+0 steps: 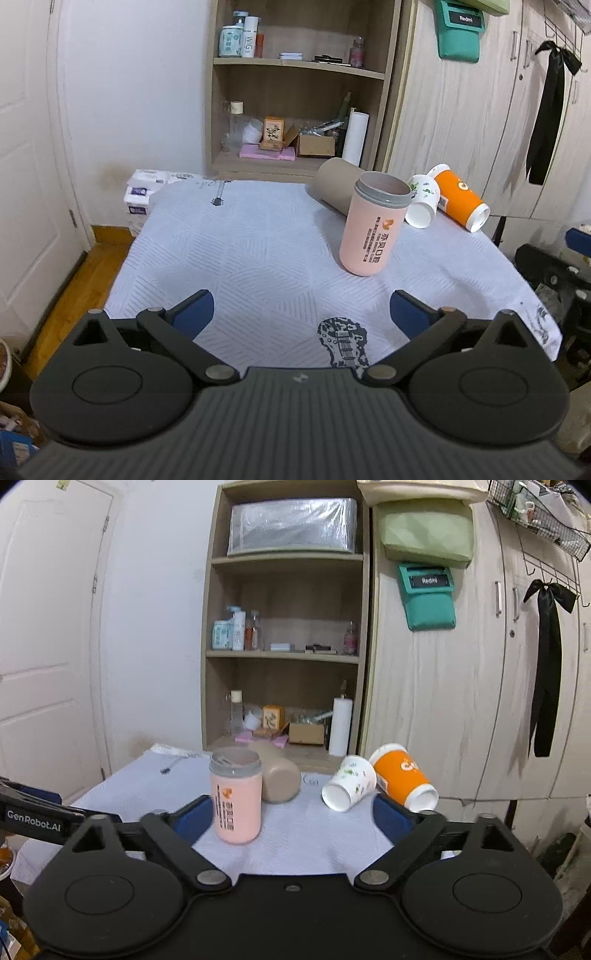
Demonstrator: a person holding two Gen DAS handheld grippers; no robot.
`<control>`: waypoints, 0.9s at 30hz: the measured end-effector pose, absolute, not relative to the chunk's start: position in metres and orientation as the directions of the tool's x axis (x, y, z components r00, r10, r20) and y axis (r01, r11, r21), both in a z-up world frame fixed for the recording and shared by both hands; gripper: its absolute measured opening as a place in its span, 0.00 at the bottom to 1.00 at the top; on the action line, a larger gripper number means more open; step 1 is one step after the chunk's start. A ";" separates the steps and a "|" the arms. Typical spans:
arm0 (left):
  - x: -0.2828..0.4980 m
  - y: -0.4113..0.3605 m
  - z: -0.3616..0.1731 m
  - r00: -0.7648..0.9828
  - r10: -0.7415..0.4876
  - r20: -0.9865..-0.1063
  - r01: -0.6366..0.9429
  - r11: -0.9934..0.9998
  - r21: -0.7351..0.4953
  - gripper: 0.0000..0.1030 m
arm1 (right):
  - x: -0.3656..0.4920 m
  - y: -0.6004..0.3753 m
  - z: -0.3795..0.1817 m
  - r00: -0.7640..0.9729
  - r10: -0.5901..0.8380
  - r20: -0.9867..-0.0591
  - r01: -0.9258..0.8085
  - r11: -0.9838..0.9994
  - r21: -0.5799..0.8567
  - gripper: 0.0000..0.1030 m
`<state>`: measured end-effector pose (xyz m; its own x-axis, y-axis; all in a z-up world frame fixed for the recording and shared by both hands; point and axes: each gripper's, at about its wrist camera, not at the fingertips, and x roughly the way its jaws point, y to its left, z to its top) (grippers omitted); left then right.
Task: Flip cup upright
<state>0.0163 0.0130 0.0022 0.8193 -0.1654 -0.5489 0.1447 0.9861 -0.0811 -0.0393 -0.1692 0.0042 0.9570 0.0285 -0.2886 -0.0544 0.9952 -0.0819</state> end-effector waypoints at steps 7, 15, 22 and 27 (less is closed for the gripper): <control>0.004 0.009 0.005 0.831 -0.153 -0.535 0.148 0.988 -0.053 1.00 | -0.035 -0.165 0.001 0.937 -0.042 -0.348 0.008 0.995 -0.098 1.00; -0.008 0.012 0.010 0.855 -0.124 -0.504 0.124 0.992 -0.032 1.00 | -0.041 -0.166 0.002 0.935 -0.039 -0.353 0.016 0.998 -0.069 1.00; -0.012 0.013 0.011 0.862 -0.110 -0.495 0.112 0.993 -0.027 1.00 | -0.046 -0.165 0.004 0.939 -0.039 -0.343 0.017 0.998 -0.067 1.00; -0.014 0.013 0.011 0.864 -0.098 -0.494 0.103 0.995 -0.017 1.00 | -0.047 -0.166 0.004 0.941 -0.042 -0.337 0.021 0.998 -0.066 1.00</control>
